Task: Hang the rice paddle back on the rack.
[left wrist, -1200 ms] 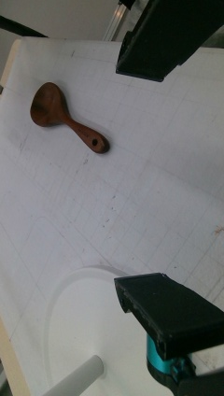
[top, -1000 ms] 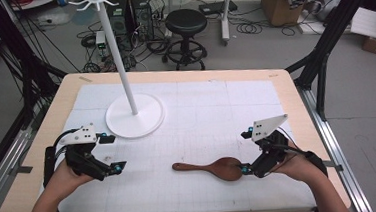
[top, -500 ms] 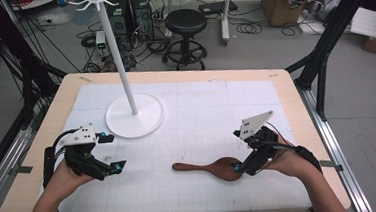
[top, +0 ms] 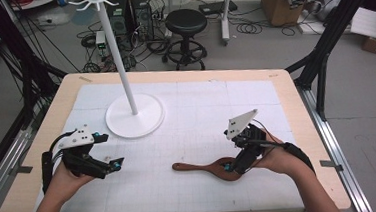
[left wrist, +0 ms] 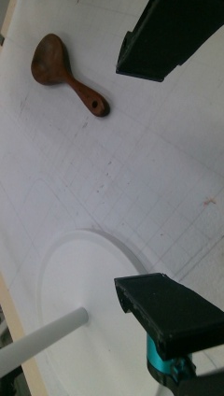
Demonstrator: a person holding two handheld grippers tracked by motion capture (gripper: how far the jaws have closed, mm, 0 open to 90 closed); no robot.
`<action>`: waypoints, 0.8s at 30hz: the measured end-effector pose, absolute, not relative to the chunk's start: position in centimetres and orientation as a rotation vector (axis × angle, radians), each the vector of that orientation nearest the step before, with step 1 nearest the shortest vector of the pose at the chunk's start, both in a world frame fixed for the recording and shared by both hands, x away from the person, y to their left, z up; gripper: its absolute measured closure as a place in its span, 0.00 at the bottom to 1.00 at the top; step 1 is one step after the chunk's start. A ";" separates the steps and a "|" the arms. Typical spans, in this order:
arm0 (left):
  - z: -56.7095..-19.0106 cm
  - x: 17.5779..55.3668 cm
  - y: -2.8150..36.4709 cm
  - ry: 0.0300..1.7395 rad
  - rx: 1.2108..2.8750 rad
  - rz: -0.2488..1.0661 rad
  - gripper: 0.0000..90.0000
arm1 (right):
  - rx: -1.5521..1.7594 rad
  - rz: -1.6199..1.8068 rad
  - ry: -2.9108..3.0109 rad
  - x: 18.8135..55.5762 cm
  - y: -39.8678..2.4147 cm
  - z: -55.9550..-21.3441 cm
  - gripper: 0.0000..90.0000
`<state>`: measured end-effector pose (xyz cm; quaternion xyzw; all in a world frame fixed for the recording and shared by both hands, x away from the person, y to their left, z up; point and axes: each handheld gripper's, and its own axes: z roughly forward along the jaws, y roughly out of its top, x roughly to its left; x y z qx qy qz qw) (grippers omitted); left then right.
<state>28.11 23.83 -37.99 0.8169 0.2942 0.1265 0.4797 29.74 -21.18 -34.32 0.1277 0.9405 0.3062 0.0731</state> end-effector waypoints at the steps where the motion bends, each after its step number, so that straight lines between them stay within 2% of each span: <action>1: -38.0 28.1 23.8 0.723 1.998 0.312 0.02 | 0.380 0.915 2.830 29.8 -21.0 -34.3 0.01; 24: -38.6 28.2 23.8 0.738 2.018 0.318 0.02 | 0.288 0.685 2.949 30.5 -16.3 -35.8 0.01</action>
